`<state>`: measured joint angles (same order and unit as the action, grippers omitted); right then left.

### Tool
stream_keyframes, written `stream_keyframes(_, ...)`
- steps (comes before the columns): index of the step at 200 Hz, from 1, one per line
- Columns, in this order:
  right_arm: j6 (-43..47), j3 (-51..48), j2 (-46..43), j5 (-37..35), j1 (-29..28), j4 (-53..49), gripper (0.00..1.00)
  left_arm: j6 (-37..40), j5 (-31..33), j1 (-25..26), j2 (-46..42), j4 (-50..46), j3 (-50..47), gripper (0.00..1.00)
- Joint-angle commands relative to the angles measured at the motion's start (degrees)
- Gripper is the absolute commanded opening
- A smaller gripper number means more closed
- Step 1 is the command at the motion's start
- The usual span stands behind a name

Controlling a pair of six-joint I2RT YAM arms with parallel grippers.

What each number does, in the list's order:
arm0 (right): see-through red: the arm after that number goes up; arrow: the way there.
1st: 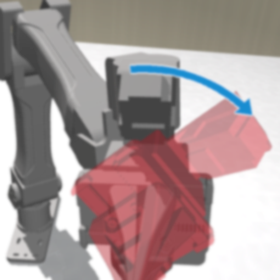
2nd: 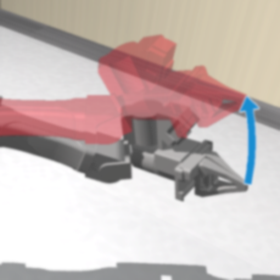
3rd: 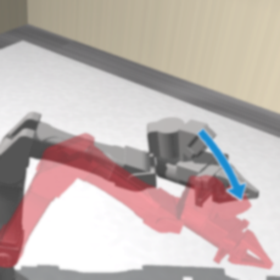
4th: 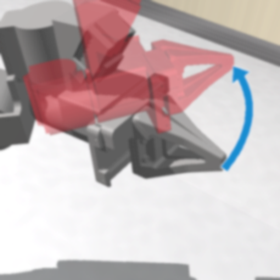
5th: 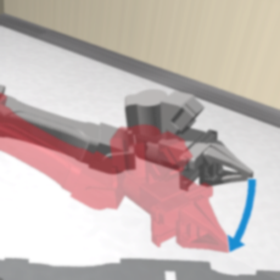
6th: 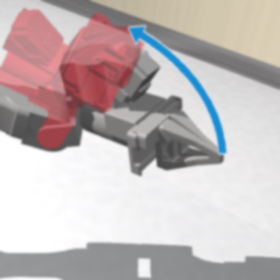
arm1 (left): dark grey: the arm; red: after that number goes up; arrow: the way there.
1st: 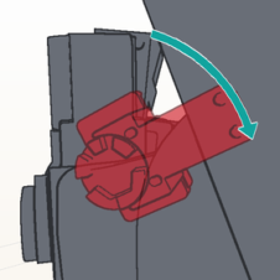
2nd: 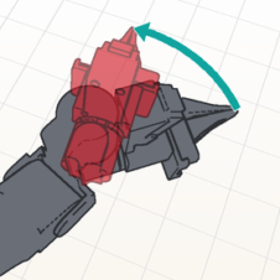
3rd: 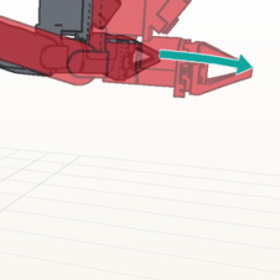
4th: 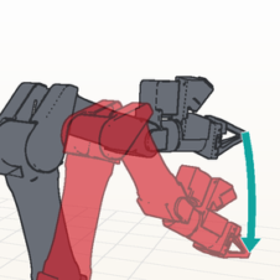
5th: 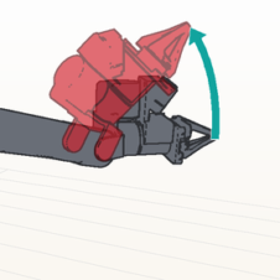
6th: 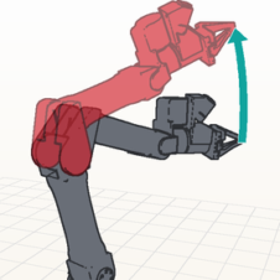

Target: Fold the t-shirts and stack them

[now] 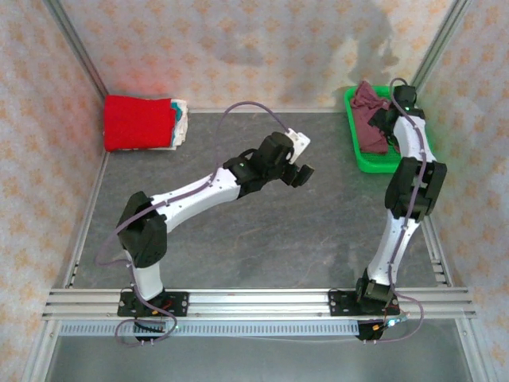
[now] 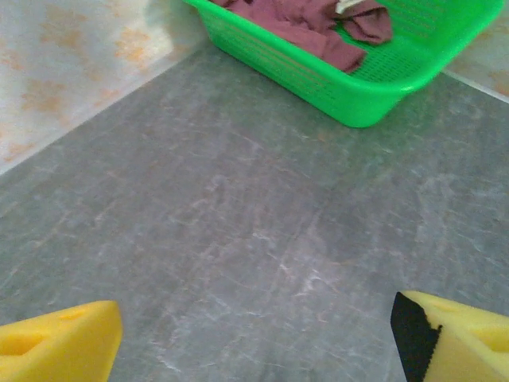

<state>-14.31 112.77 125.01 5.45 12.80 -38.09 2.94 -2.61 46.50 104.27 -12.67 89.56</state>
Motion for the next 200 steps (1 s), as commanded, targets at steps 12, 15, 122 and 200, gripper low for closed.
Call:
stream_keyframes(12,2.14,12.18,8.90,-1.18,0.29,-8.63,0.92,-1.83,-0.54,-0.39,-3.12,2.12,-3.25,0.89)
stream_keyframes(15,2.31,13.38,9.84,-1.41,0.27,-9.26,0.93,-1.92,-0.29,-0.44,-3.37,2.34,-3.78,0.89)
stream_keyframes(122,3.40,12.43,6.84,-11.10,1.54,-10.73,0.88,-1.93,4.15,-0.47,-7.39,5.86,-12.18,0.89)
stream_keyframes(200,4.40,22.61,19.02,-6.43,3.08,-15.25,0.74,-2.06,5.60,-0.62,-7.85,6.52,-15.03,0.89)
